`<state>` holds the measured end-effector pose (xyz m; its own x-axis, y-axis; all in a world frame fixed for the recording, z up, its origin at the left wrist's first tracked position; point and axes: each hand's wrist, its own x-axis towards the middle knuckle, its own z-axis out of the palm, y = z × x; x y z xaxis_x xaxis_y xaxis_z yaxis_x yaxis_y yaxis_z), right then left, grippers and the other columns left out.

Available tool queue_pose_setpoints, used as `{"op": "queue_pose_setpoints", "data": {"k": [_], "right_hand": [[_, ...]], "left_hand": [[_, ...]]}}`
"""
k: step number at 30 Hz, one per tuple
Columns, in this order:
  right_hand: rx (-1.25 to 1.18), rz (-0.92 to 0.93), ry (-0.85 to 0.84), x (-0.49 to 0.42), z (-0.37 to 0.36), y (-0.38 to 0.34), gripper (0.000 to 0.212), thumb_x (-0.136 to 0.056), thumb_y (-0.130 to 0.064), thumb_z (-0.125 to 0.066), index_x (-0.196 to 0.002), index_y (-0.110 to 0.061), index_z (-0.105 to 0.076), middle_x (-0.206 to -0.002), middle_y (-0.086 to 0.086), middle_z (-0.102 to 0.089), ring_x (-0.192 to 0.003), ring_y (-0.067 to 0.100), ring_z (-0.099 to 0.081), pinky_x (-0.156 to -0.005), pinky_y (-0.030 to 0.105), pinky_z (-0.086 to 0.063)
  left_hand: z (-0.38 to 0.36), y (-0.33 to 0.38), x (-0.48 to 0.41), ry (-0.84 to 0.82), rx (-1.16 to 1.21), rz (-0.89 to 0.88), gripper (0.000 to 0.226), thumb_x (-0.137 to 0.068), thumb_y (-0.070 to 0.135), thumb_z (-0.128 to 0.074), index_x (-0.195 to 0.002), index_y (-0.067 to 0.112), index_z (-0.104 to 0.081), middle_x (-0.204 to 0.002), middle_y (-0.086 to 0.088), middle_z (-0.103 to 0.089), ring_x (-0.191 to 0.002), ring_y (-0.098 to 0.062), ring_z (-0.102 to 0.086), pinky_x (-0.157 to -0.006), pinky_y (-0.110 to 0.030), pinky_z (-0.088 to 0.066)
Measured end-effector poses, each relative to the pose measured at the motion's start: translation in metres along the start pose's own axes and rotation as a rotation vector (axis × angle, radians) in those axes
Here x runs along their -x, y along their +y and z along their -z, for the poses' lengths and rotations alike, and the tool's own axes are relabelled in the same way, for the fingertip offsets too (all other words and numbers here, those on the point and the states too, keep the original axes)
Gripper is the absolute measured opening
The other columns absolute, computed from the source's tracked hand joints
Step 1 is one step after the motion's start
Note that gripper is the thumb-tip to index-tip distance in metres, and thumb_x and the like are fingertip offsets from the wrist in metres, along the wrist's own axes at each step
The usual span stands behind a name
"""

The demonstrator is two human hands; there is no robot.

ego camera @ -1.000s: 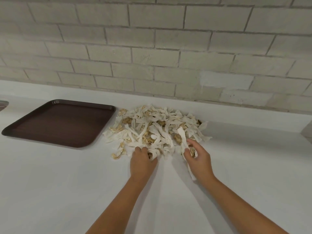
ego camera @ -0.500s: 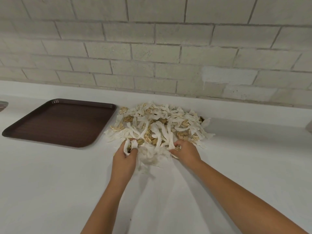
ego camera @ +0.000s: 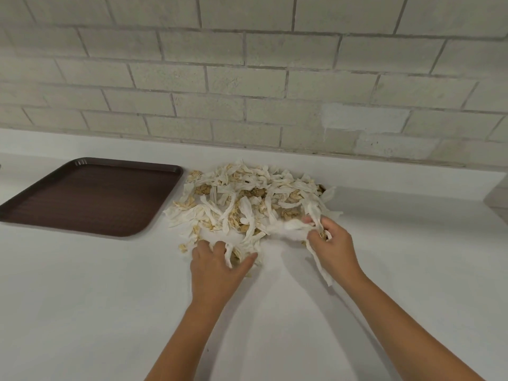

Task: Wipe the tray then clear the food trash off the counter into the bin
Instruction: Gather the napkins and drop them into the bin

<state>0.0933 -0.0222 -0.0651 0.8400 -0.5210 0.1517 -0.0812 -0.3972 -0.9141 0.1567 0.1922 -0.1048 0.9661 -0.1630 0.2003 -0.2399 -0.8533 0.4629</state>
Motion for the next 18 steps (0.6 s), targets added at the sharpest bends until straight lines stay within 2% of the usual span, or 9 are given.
{"op": "queue_pose_setpoints", "data": {"k": [1,3,5,7,8,11,15,17,18], "right_hand": [[0.049,-0.014,-0.015,0.005,0.002,0.005,0.022,-0.088,-0.010,-0.054,-0.102,-0.017,-0.069,-0.090,-0.010,-0.061,-0.050,0.001,-0.048,-0.051,0.011,-0.037],[0.209,-0.005,-0.055,0.017,0.003,0.016,0.024,-0.090,-0.023,-0.056,-0.111,-0.019,-0.067,-0.104,-0.011,-0.064,-0.066,-0.001,-0.058,-0.061,0.015,-0.041],[0.485,0.035,-0.146,0.030,-0.001,0.032,0.035,-0.086,-0.048,-0.058,-0.113,-0.026,-0.061,-0.103,-0.008,-0.059,-0.085,0.010,-0.059,-0.070,0.021,-0.042],[0.750,0.090,-0.205,0.041,-0.008,0.047,0.048,-0.076,-0.069,-0.052,-0.107,-0.031,-0.057,-0.095,-0.006,-0.053,-0.084,0.013,-0.056,-0.070,0.024,-0.042],[0.823,0.158,-0.181,0.046,-0.011,0.054,0.051,-0.074,-0.072,-0.049,-0.100,-0.029,-0.059,-0.089,-0.005,-0.053,-0.079,0.015,-0.055,-0.066,0.025,-0.043],[0.885,0.403,-0.075,0.053,-0.017,0.067,0.036,-0.078,-0.054,-0.046,-0.076,-0.021,-0.062,-0.072,-0.004,-0.051,-0.060,0.016,-0.052,-0.049,0.023,-0.037],[0.923,0.511,-0.015,0.053,-0.017,0.065,0.023,-0.071,-0.038,-0.047,-0.068,-0.018,-0.059,-0.066,-0.004,-0.052,-0.055,0.015,-0.053,-0.042,0.018,-0.029],[0.902,0.568,-0.003,0.055,-0.016,0.067,0.017,-0.069,-0.032,-0.064,-0.070,-0.017,-0.057,-0.062,-0.003,-0.052,-0.050,0.015,-0.052,-0.039,0.017,-0.029],[0.886,0.581,-0.018,0.057,-0.014,0.067,0.026,-0.063,-0.027,-0.076,-0.075,-0.018,-0.055,-0.060,-0.003,-0.053,-0.048,0.014,-0.051,-0.038,0.017,-0.031]], "left_hand": [[-0.007,-0.002,0.001,0.010,-0.054,-0.048,0.085,-0.061,0.083,-0.040,-0.097,0.009,-0.064,-0.106,-0.014,-0.054,-0.100,-0.033,-0.052,-0.080,-0.040,-0.047],[-0.018,-0.004,0.002,-0.015,-0.119,-0.118,0.084,-0.059,0.081,-0.049,-0.095,0.007,-0.066,-0.119,-0.019,-0.058,-0.105,-0.037,-0.056,-0.081,-0.044,-0.051],[-0.025,-0.009,0.003,-0.054,-0.136,-0.161,0.077,-0.063,0.074,-0.057,-0.096,0.006,-0.067,-0.121,-0.016,-0.061,-0.102,-0.036,-0.060,-0.080,-0.043,-0.053],[-0.028,-0.013,0.004,-0.058,-0.108,-0.200,0.061,-0.067,0.063,-0.064,-0.089,0.006,-0.066,-0.097,-0.010,-0.069,-0.082,-0.032,-0.064,-0.066,-0.037,-0.053],[-0.028,-0.014,0.006,-0.047,-0.084,-0.211,0.051,-0.065,0.054,-0.072,-0.083,0.007,-0.065,-0.084,-0.007,-0.067,-0.073,-0.030,-0.063,-0.060,-0.034,-0.050],[-0.025,-0.016,0.012,0.035,-0.050,-0.252,0.037,-0.055,0.032,-0.086,-0.074,0.010,-0.062,-0.064,-0.001,-0.060,-0.057,-0.025,-0.057,-0.051,-0.027,-0.039],[-0.021,-0.021,0.020,0.067,-0.013,-0.229,0.050,-0.052,0.024,-0.088,-0.096,0.010,-0.069,-0.071,-0.001,-0.066,-0.059,-0.024,-0.060,-0.050,-0.029,-0.045],[-0.018,-0.023,0.023,0.051,-0.007,-0.210,0.040,-0.052,0.019,-0.087,-0.089,0.013,-0.072,-0.065,0.000,-0.063,-0.054,-0.022,-0.058,-0.045,-0.027,-0.042],[-0.015,-0.022,0.025,0.045,-0.004,-0.202,0.029,-0.051,0.014,-0.086,-0.077,0.015,-0.071,-0.059,0.001,-0.058,-0.050,-0.020,-0.053,-0.041,-0.023,-0.036]]}}
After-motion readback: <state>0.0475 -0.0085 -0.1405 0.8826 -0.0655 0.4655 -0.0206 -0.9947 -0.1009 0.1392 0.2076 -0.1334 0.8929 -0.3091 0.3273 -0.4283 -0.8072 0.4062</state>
